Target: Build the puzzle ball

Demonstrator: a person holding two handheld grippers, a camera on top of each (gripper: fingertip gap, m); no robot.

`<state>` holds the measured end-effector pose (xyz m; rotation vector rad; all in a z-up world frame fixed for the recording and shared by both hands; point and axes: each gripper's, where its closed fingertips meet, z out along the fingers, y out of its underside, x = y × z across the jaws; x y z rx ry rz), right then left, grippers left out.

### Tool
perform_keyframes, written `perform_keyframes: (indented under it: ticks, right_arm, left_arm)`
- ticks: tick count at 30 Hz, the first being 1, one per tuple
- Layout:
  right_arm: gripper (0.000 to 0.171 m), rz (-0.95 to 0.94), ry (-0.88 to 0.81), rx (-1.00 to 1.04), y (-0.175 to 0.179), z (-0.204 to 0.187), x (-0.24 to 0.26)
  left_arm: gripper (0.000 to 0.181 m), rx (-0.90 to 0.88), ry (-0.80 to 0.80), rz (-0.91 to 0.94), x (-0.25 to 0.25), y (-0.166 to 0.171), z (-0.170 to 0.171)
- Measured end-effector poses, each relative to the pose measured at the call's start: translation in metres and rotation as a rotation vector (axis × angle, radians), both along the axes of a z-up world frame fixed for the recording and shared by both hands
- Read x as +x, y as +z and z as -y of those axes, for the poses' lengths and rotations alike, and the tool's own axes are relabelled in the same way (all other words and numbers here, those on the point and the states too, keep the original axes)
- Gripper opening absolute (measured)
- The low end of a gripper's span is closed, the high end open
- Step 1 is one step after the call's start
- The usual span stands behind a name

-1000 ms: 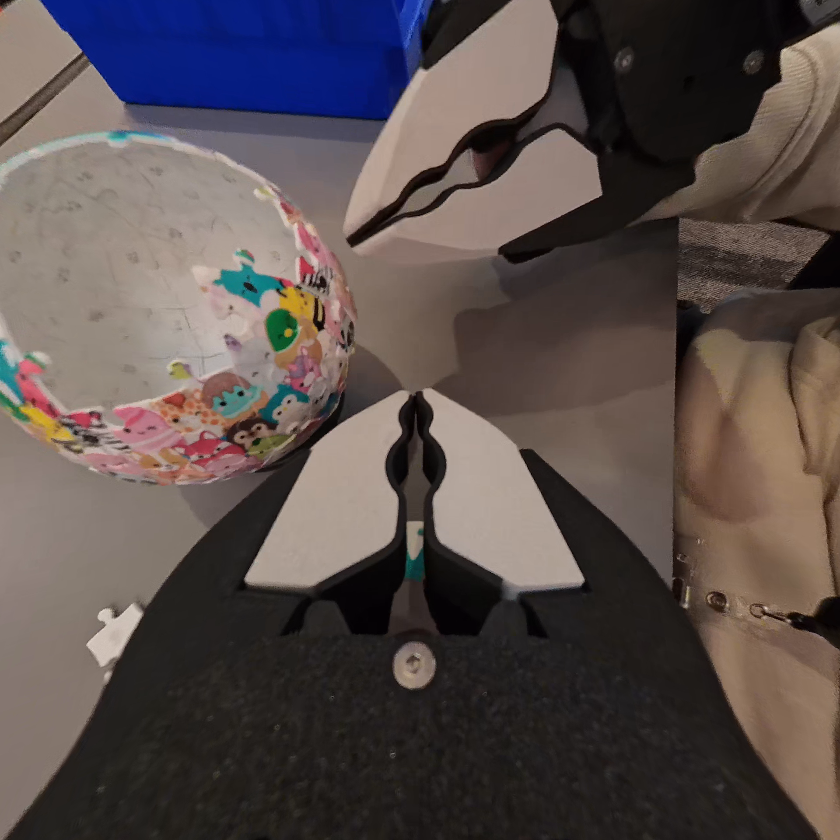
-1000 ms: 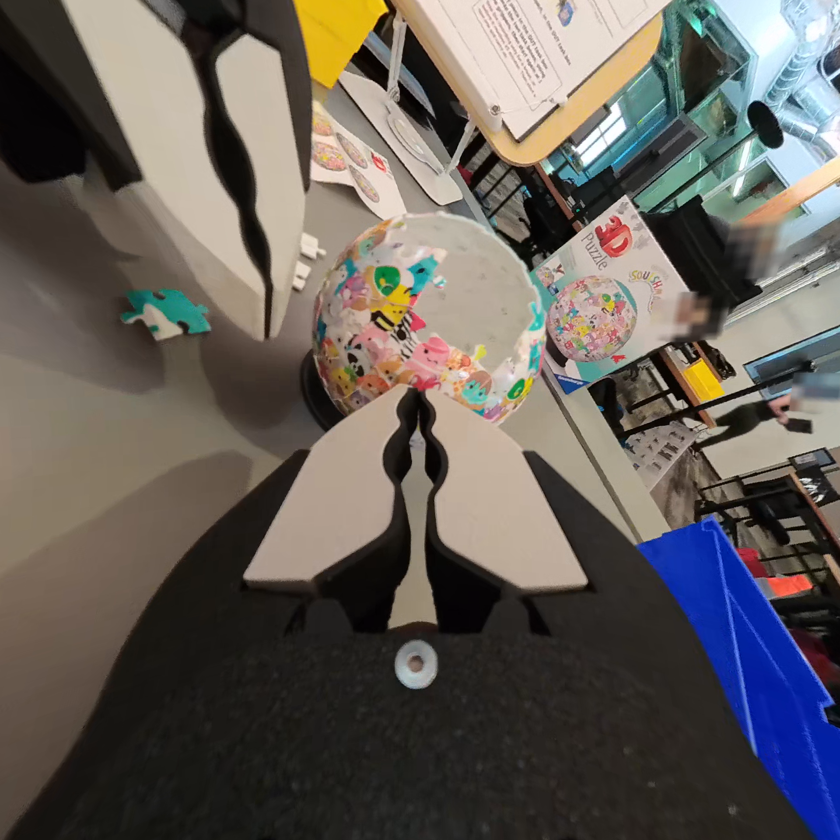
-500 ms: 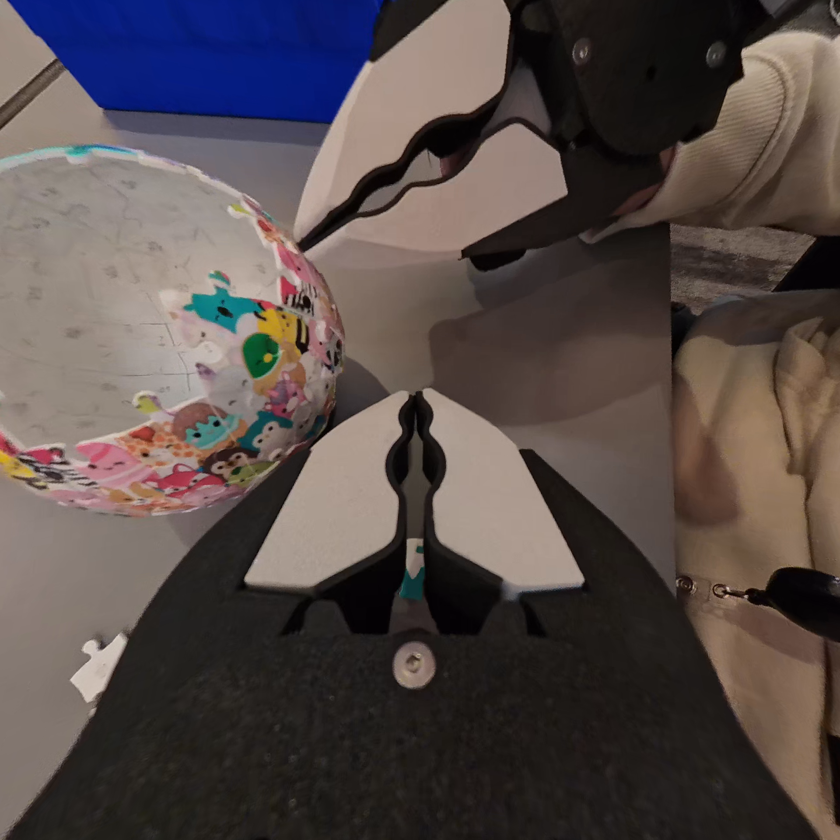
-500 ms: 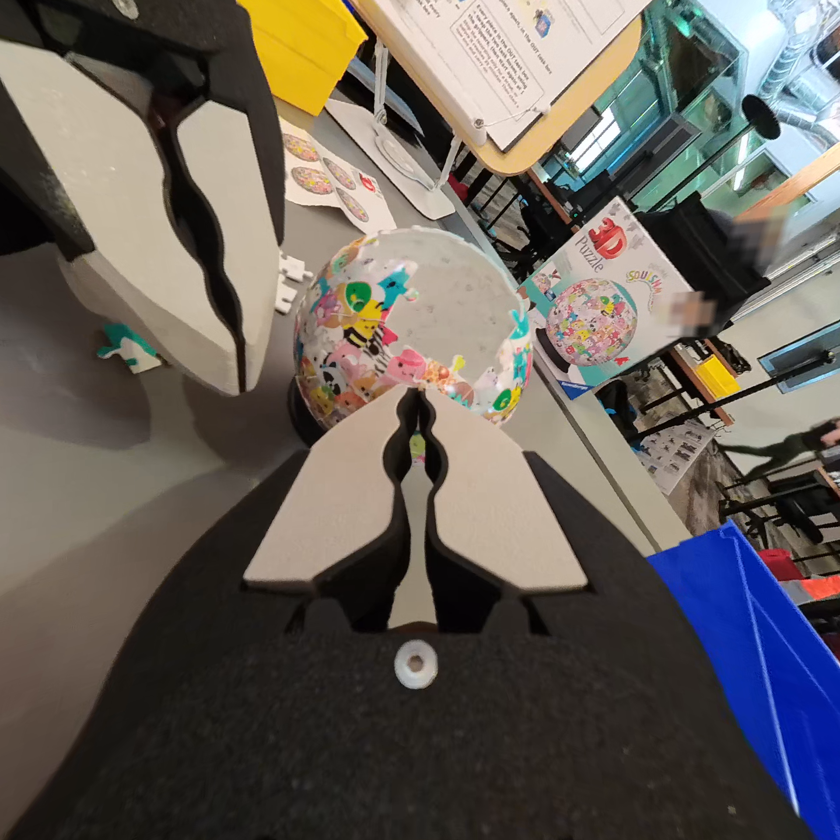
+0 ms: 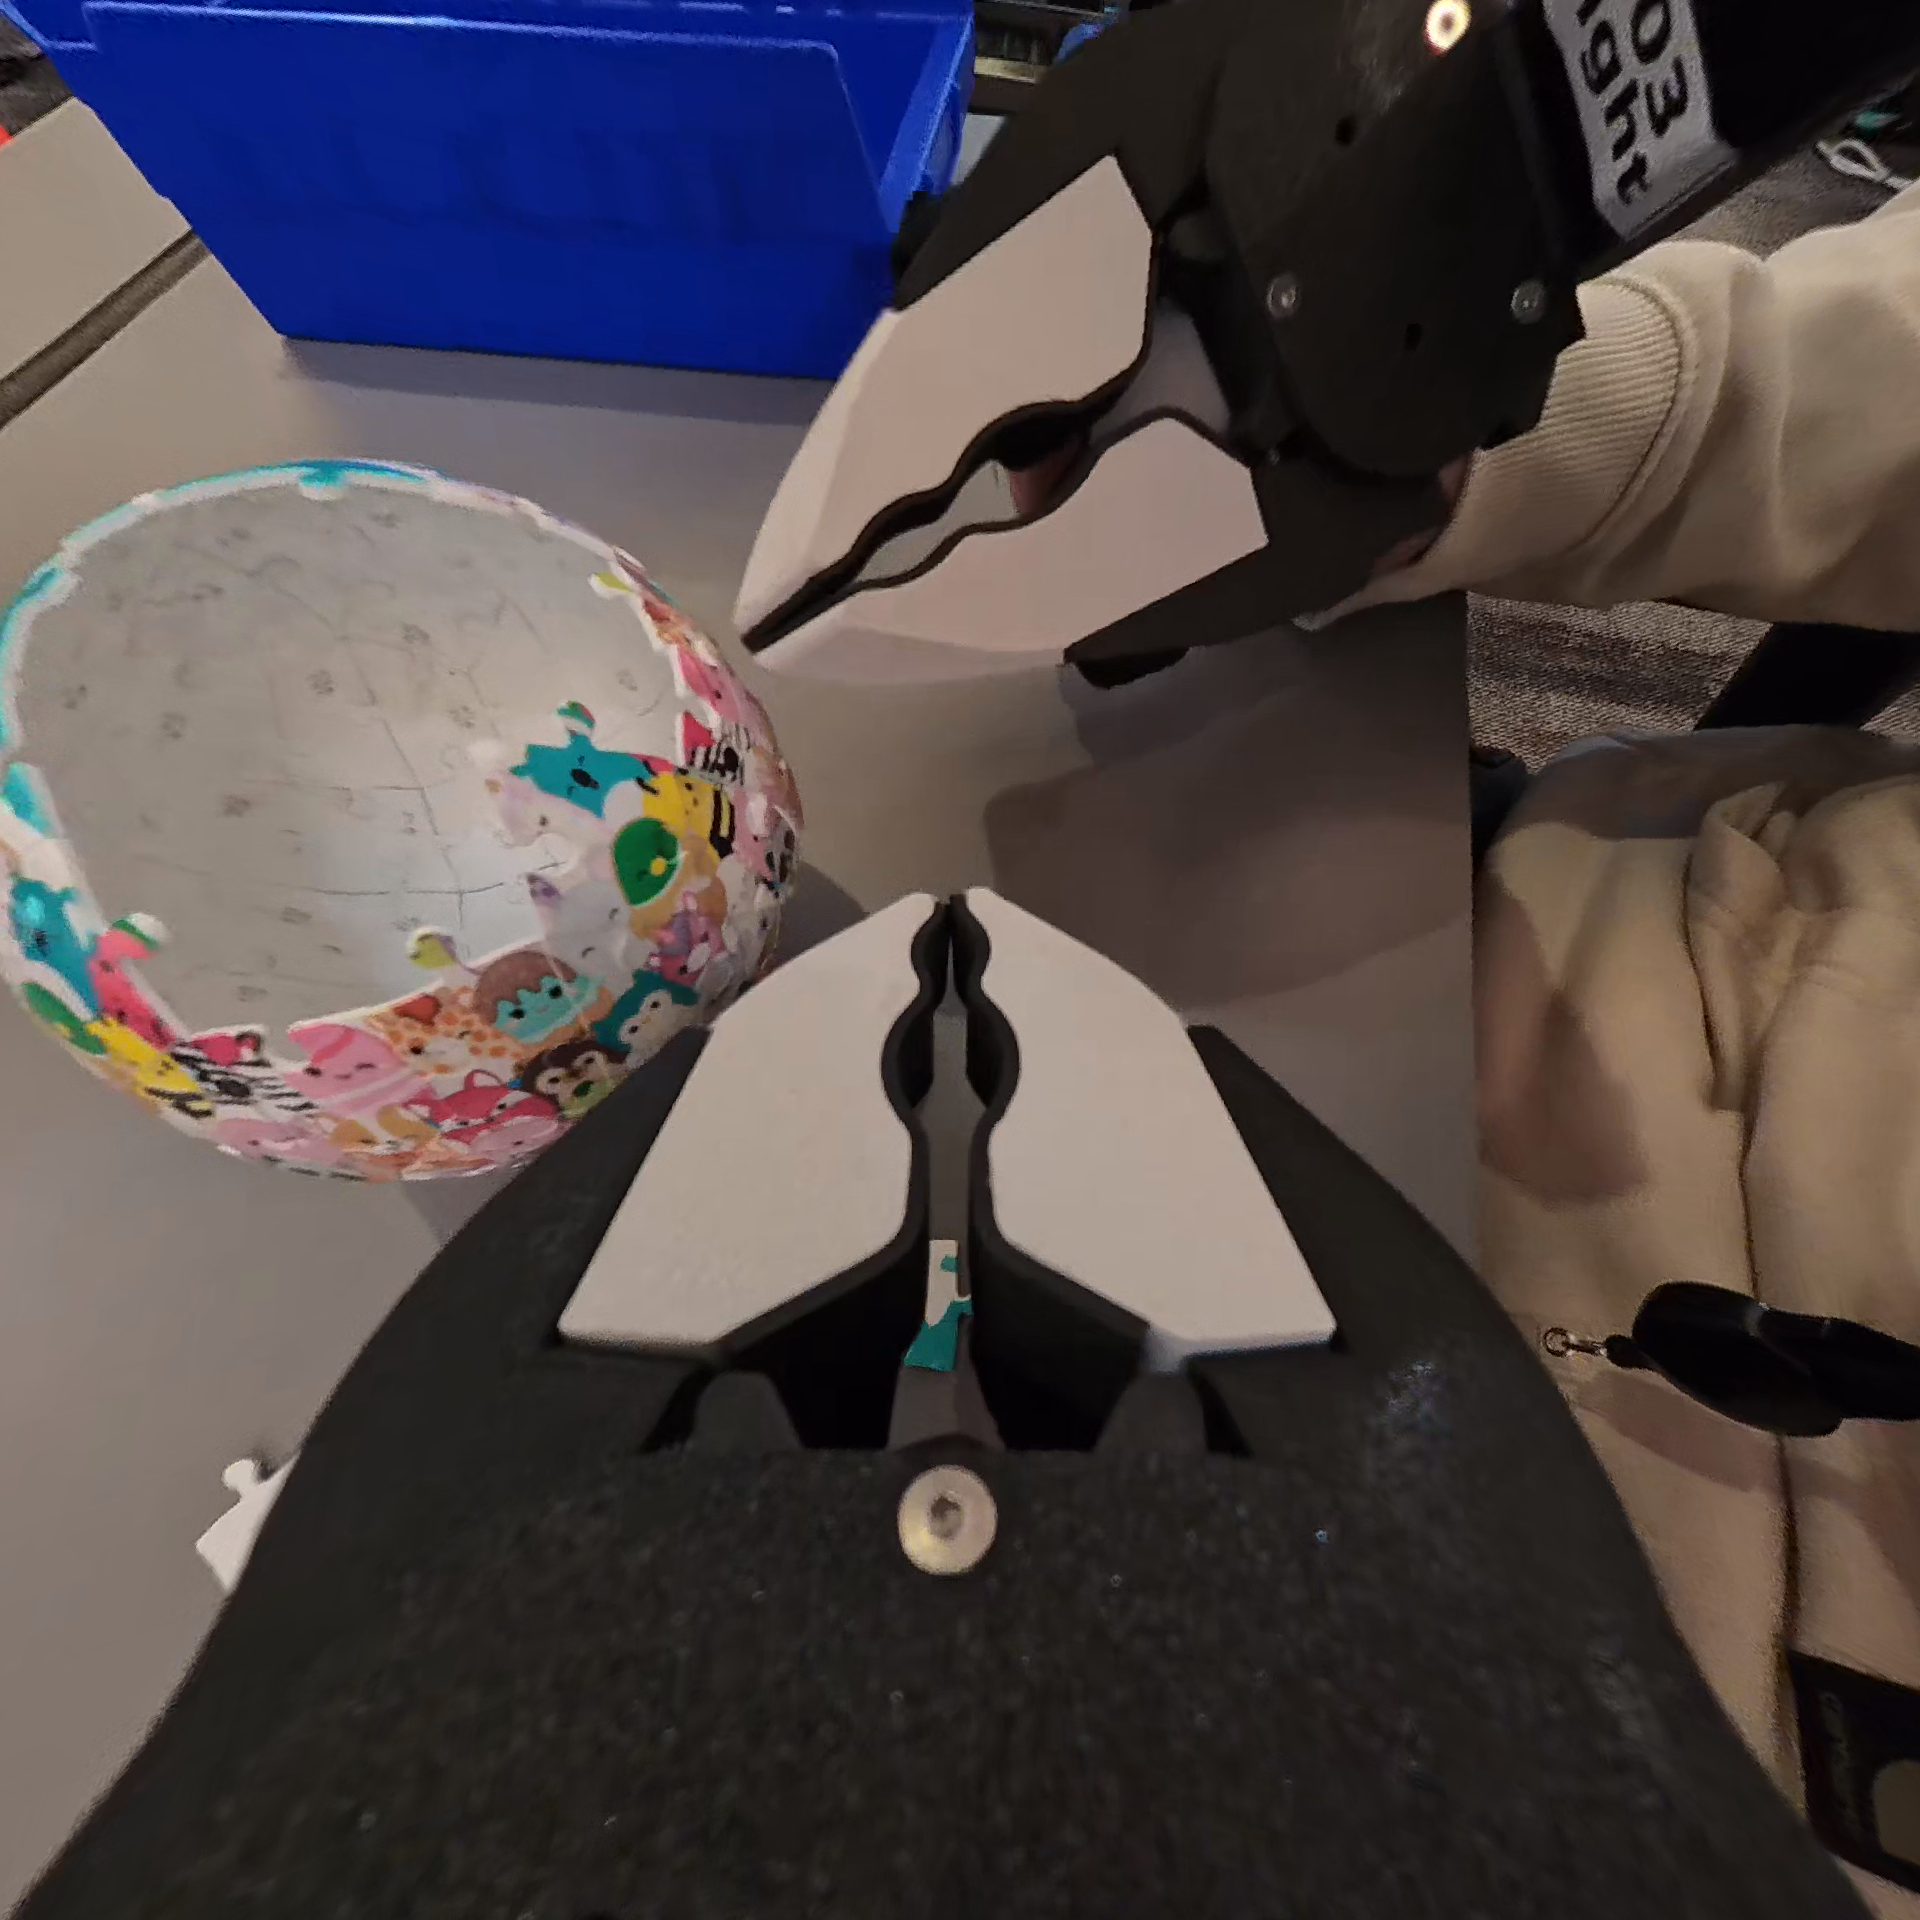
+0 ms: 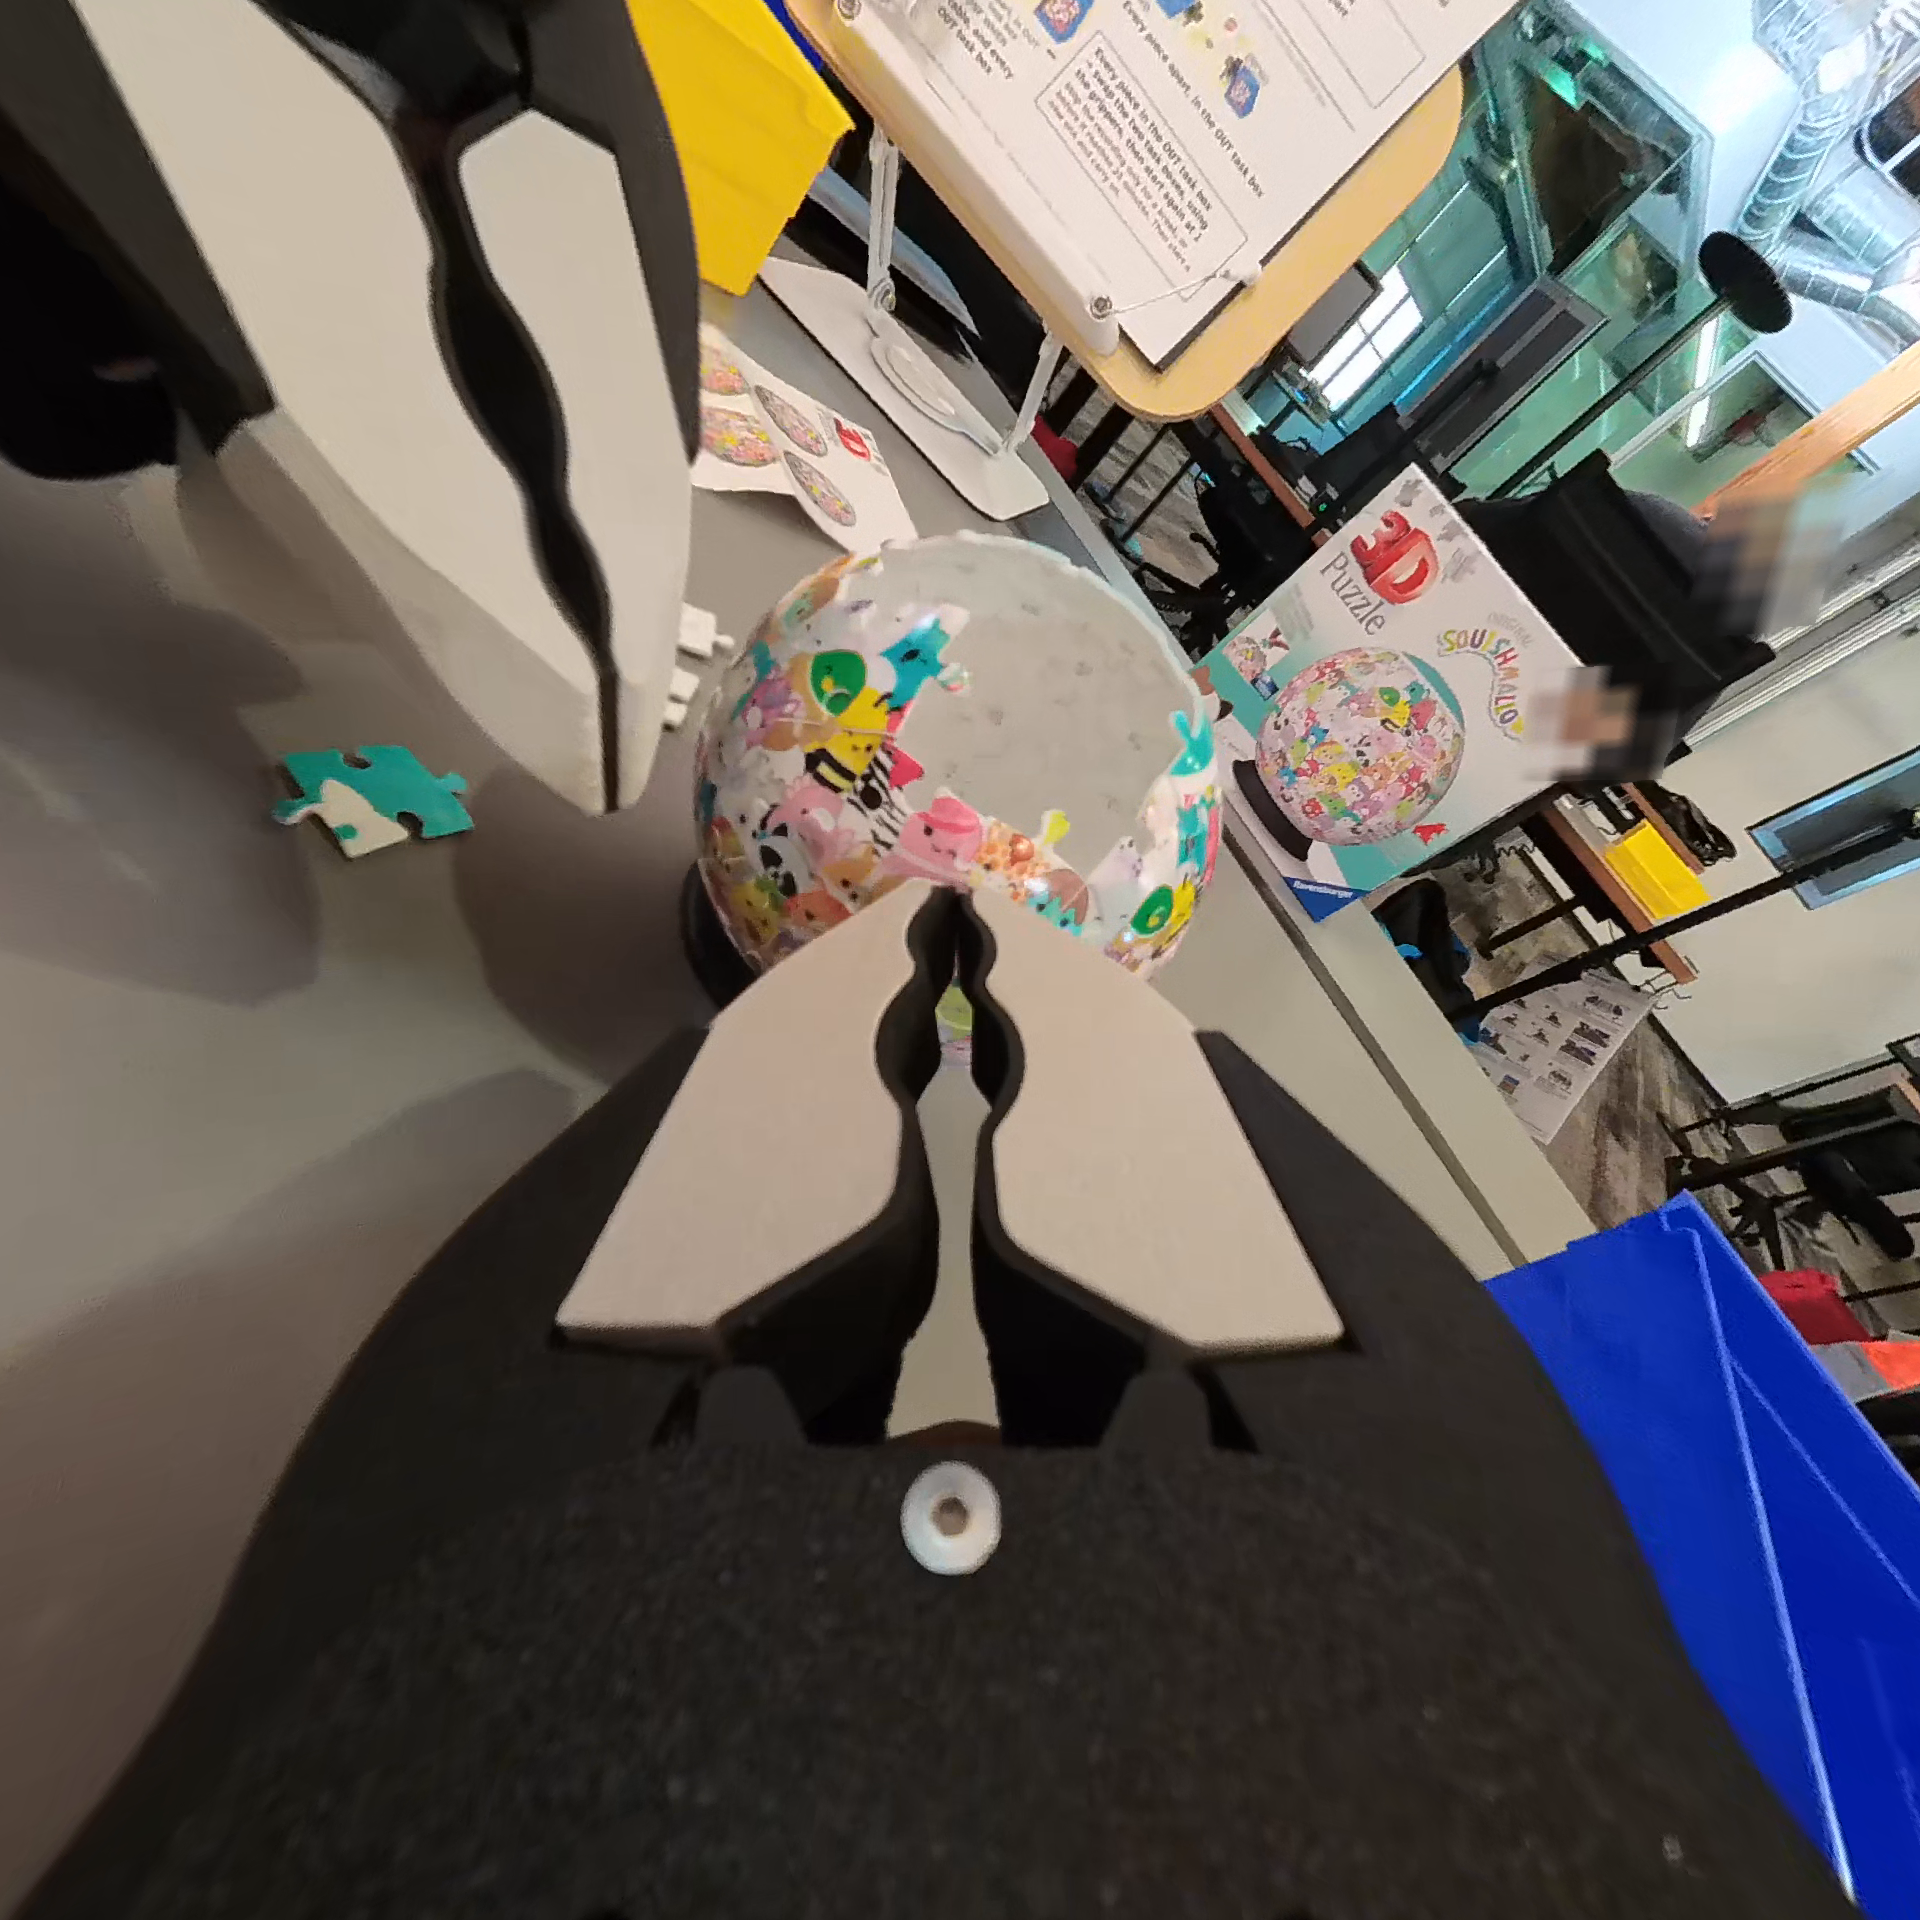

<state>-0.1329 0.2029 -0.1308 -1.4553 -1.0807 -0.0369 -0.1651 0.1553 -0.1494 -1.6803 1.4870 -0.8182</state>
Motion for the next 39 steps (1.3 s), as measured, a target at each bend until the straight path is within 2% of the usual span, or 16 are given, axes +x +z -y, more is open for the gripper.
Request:
perform_keyframes:
  ticks: [19, 25, 27, 31, 39]
  right_arm:
    - [0.000, 0.019, 0.012, 0.004, -0.001, -0.008, -0.004]
    - [0.000, -0.002, 0.033, 0.005, 0.003, 0.000, -0.006]
    - [0.000, 0.042, -0.012, -0.002, -0.004, -0.010, -0.002]
    - [0.000, -0.025, 0.026, 0.005, 0.006, 0.000, -0.001]
    - [0.000, 0.004, 0.039, 0.009, 0.003, -0.004, -0.010]
  left_arm:
    - [0.000, -0.021, -0.012, -0.002, 0.000, -0.003, 0.001]
    - [0.000, -0.014, -0.009, -0.005, -0.001, -0.003, 0.001]
    - [0.000, -0.021, -0.013, -0.007, 0.000, -0.004, 0.001]
    - [0.000, -0.011, -0.012, -0.014, -0.002, -0.005, 0.001]
    - [0.000, -0.010, -0.012, -0.010, -0.002, -0.003, 0.001]
